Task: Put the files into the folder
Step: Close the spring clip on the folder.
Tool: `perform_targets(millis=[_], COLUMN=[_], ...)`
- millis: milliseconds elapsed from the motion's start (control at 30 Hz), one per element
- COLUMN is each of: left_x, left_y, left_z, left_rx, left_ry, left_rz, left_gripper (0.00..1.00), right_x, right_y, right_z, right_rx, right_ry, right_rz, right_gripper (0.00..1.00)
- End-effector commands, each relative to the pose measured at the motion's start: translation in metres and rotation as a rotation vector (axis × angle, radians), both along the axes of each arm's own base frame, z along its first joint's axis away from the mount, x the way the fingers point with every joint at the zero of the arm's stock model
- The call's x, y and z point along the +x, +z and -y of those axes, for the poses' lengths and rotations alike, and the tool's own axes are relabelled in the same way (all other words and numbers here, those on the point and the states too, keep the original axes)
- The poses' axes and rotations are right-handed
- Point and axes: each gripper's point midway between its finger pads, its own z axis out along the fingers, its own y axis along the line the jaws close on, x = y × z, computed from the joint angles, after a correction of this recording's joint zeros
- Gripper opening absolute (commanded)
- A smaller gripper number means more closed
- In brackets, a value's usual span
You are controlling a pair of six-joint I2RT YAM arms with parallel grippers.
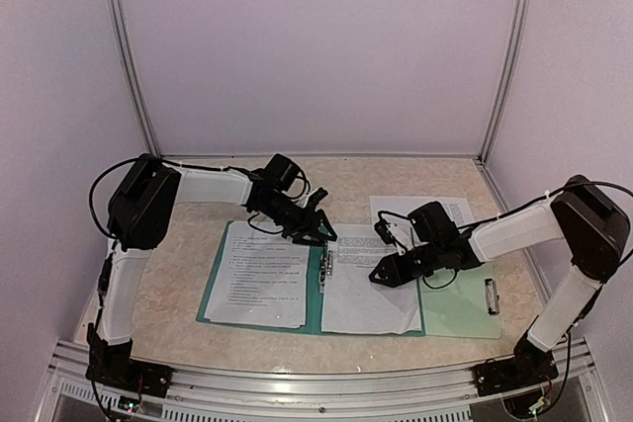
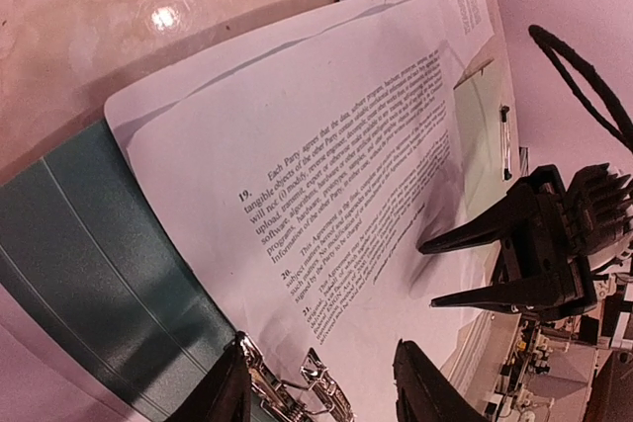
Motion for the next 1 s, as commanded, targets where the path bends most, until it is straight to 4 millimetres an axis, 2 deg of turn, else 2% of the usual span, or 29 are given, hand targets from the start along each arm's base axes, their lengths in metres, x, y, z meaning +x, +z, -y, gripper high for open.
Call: perform_targets(millis=[0, 200, 367, 467, 700, 833, 967], left_x=[0.001, -0.001, 0.005, 0.007, 0.015, 0.017, 0.015], left_y=[-0.007, -0.013, -0.019, -0.013, 0.019, 0.014, -0.003], left_z=[-0.001, -0.002, -0.006, -0.009, -0.014, -0.011, -0.007], left_rx=[0.003, 0.006, 0.013, -0.015, -0.092, -0.086, -0.064], left_ry=[-0.016, -0.026, 0.005, 0.019, 0.046, 0.043, 0.033], left_rz=[-0.005, -0.023, -0.016, 0.002, 0.077, 0.054, 0.012], left_gripper=[0.47, 0.47, 0.47, 0.47, 0.47, 0.47, 0.47], right_x=[-0.012, -0.011, -0.011, -0.012, -0.011, -0.012, -0.012], right_y=[-0.020, -0.018, -0.017, -0.019, -0.019, -0.020, -0.019], right_z=[0.007, 0.008, 0.007, 0.008, 0.008, 0.009, 0.009], right_rx=[-0.054, -0.063, -0.060, -0.064, -0.066, -0.070, -0.068], right_ry=[0.011, 0.008, 0.011, 0.011, 0.008, 0.008, 0.008], right_rz=[-0.047, -0.043, -0.042, -0.046, -0.045, -0.046, -0.047], right_gripper=[0.35, 0.34, 0.34, 0.34, 0.34, 0.34, 0.34])
